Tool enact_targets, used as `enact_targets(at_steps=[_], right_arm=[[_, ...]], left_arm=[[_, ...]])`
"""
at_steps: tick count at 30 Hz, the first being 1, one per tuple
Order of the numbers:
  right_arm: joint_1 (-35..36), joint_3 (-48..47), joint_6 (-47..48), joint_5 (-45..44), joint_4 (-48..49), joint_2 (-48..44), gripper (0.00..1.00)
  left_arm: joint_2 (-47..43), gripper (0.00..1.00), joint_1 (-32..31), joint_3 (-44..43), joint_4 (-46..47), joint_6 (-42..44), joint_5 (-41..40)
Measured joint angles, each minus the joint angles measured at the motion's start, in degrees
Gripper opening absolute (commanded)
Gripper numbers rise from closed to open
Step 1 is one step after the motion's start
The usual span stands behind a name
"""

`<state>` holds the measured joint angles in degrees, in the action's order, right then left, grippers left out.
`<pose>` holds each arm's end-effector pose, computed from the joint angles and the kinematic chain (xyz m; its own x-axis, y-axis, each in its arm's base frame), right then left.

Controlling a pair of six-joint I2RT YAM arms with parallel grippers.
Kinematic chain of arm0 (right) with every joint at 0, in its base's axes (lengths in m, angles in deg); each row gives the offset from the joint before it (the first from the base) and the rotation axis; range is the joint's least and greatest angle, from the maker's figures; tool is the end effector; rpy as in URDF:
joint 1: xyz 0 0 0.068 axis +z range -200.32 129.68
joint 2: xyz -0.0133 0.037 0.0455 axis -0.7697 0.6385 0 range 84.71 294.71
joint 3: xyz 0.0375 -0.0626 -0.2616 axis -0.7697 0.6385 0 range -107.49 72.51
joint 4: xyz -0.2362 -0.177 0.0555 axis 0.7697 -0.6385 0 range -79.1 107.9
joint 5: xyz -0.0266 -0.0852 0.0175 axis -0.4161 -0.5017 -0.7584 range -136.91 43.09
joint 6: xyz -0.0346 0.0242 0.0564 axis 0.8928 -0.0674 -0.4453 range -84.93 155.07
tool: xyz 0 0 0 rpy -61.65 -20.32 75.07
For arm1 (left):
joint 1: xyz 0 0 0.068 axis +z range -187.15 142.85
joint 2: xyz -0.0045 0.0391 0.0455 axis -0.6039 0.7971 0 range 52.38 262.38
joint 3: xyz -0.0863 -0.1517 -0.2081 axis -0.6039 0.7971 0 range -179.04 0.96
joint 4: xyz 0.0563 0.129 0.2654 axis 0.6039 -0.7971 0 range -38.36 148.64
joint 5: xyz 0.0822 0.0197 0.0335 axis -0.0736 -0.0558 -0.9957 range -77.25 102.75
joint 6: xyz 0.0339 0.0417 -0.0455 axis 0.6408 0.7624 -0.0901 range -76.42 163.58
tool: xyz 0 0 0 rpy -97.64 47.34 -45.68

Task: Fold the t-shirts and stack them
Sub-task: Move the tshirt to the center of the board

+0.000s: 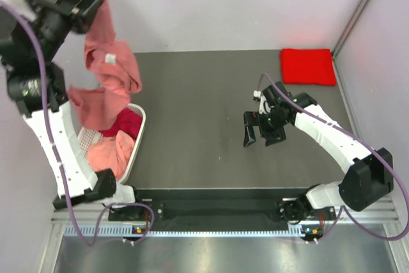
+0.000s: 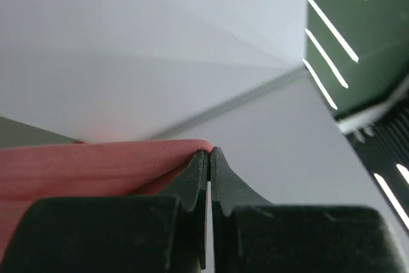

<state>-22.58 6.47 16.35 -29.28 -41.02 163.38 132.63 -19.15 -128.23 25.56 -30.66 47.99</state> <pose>0.2588 0.1557 0.2447 -0.9647 -0.1618 -0.2076 -0.2311 0.8983 0.3736 0.2336 0.0409 0.6608 -0.1945 -0.8897 -0.4130 0.3250 0.3389 -0.8829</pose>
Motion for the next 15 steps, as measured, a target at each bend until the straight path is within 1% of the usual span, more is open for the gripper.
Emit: enact_targets(at_steps=[2, 4, 7, 8, 11, 15], right_arm=[[0.0, 0.0, -0.4, 0.0, 0.2, -0.5, 1.00], [0.0, 0.0, -0.8, -0.1, 0.4, -1.0, 1.00], [0.0, 0.0, -1.1, -0.3, 0.7, -1.5, 1.00], [0.0, 0.0, -1.3, -0.4, 0.8, -1.7, 1.00], [0.0, 0.0, -1.8, -1.1, 0.9, -2.6, 0.99], [0.0, 0.0, -2.1, -2.6, 0.8, -5.0, 1.00]], left_arm=[[4.4, 0.00, -6.9, -5.1, 3.5, -3.6, 0.2], [8.7, 0.00, -16.0, -8.1, 9.0, -7.0, -0.3], [12.9, 0.00, -26.1, -8.9, 11.5, -8.8, -0.1], [13.6, 0.00, -28.4, -8.3, 11.4, -8.8, -0.1], [13.8, 0.00, -32.0, -4.0, 12.5, -9.5, -0.5], [15.9, 0.00, -38.5, -3.3, 13.4, -9.7, -1.7]])
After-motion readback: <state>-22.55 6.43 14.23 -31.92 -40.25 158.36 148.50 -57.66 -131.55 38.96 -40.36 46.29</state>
